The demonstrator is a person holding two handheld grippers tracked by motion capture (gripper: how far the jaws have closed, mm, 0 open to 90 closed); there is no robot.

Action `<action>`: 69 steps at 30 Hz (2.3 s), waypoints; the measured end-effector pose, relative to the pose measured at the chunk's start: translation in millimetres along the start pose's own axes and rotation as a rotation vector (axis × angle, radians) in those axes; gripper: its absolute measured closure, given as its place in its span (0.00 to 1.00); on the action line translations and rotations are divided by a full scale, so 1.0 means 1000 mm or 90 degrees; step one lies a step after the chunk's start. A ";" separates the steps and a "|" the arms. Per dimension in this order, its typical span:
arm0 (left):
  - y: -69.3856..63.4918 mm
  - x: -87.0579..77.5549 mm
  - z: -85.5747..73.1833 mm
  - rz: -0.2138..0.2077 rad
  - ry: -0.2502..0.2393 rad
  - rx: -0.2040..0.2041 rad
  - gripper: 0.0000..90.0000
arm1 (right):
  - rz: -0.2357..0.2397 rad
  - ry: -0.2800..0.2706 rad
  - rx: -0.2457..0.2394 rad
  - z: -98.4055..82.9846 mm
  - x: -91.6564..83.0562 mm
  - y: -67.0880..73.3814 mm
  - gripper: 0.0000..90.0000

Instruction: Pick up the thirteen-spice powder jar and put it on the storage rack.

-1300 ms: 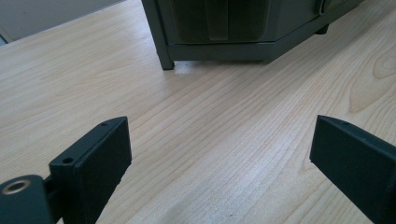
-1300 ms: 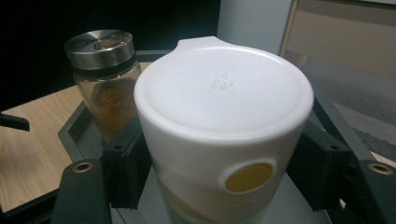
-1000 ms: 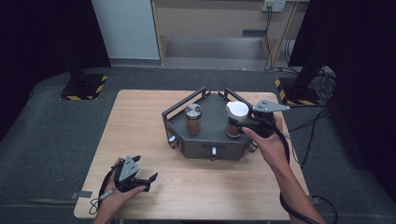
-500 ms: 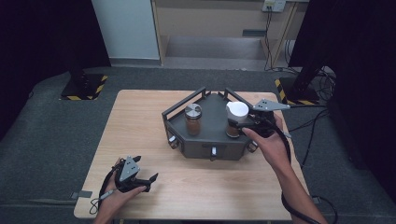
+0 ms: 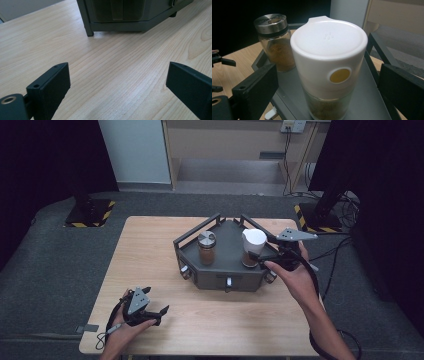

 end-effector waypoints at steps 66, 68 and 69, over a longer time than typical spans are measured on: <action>-0.003 0.000 0.001 -0.001 0.002 0.002 0.05 | -0.017 -0.021 -0.005 -0.058 -0.052 0.009 0.04; -0.003 0.000 0.001 -0.001 0.001 0.002 0.05 | -0.022 -0.022 -0.004 -0.061 -0.052 0.009 0.04; -0.003 0.000 0.001 -0.002 0.001 0.002 0.05 | -0.023 -0.023 -0.001 -0.063 -0.053 0.009 0.04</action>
Point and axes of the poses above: each handheld gripper's, and its own axes: x roughly forward along the jaws, z roughly out of its top, y roughly to its left, the point moved 2 cm from there along x, roughly forward along the jaws, and after that the axes turned 5 degrees about x, right-handed, at the moved point
